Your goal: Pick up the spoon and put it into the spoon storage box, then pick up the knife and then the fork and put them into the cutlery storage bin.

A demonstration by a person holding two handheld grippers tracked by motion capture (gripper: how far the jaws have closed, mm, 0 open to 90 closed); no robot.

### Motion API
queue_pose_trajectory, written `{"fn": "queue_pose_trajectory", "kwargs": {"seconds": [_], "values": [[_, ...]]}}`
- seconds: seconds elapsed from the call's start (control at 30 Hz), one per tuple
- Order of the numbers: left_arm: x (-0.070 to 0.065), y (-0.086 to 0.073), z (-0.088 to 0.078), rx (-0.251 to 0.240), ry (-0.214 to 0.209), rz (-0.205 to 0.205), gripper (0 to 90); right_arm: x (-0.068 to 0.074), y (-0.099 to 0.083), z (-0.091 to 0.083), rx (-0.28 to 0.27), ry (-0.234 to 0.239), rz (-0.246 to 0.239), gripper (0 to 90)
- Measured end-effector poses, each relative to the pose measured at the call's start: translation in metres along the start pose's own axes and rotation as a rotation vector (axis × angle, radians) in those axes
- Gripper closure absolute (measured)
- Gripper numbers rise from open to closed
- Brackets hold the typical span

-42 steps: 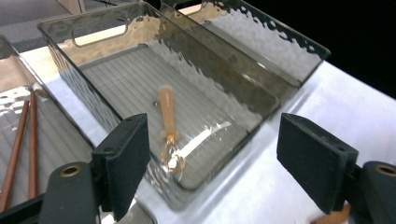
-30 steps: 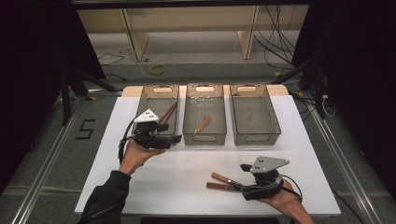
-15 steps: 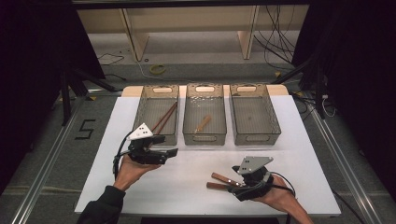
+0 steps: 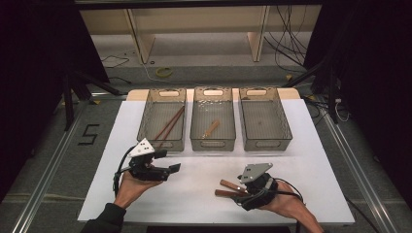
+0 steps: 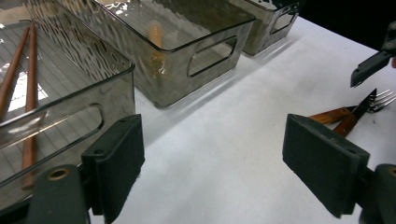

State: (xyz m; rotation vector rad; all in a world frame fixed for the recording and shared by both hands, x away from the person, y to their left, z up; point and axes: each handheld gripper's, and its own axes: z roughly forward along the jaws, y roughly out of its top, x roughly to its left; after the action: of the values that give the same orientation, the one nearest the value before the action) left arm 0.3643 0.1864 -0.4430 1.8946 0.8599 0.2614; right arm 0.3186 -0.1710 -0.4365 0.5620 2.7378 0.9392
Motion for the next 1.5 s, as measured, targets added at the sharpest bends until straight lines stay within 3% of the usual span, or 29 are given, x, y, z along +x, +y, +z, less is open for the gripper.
{"fn": "queue_pose_trajectory", "kwargs": {"seconds": [0.77,1.33,1.5], "values": [[-0.005,-0.015,-0.01,-0.028,0.033,0.026,18.8,0.002,0.005,0.012,0.093,0.025,-0.058,38.0],[-0.006,-0.021,-0.008,-0.019,0.029,0.027,19.2,0.008,0.003,0.028,0.227,0.003,-0.141,55.6],[-0.006,-0.021,-0.008,-0.014,0.024,0.03,19.3,0.008,0.004,0.032,0.266,0.006,-0.142,60.3]]}}
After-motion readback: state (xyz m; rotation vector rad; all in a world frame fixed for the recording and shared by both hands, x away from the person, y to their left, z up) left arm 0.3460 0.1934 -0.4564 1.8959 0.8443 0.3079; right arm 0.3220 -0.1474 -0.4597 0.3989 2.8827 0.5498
